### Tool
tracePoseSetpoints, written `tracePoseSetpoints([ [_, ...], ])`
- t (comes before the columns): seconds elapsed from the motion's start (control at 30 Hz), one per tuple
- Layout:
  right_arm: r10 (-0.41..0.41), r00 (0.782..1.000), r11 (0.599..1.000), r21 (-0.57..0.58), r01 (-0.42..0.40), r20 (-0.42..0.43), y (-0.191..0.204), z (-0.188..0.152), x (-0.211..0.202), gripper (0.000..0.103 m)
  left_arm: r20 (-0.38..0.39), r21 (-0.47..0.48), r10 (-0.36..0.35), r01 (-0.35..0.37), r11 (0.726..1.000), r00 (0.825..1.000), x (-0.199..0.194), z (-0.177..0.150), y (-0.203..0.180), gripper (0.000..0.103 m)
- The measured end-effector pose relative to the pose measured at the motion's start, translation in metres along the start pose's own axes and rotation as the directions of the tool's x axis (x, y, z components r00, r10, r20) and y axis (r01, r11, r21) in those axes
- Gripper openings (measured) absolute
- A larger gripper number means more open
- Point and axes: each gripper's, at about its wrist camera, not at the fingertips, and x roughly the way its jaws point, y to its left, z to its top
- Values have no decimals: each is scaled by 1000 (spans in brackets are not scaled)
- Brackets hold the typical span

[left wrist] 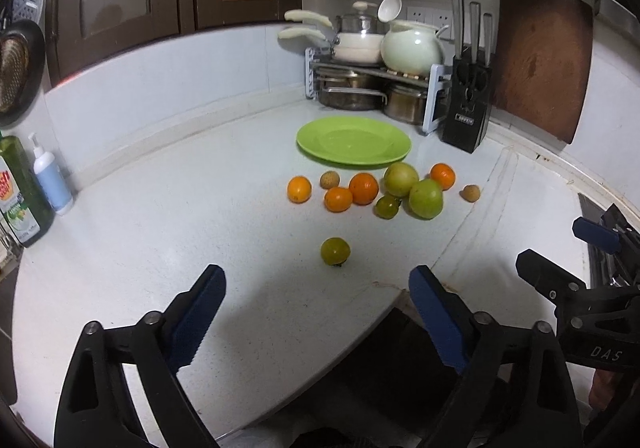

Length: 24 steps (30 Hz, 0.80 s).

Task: Organize fruits
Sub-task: 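Move left tool to the yellow-green citrus while right tool approaches the green apple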

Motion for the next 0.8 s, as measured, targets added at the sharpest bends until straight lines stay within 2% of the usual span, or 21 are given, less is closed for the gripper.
tracePoseSetpoints([
  [0.13, 16, 999, 1000, -12, -16, -36, 3, 1, 19, 100, -27, -3, -2, 2, 1000, 1000, 17, 0, 1, 80],
  [0.5, 51, 993, 997, -49, -56, -104, 7, 15, 73, 90, -82, -31, 2, -4, 1000, 997, 63, 2, -1, 68],
  [0.8, 63, 989, 998, -22, -67, -133, 0, 25, 113, 82, -133, -49, -6, 0, 999, 991, 99, 5, -5, 59],
])
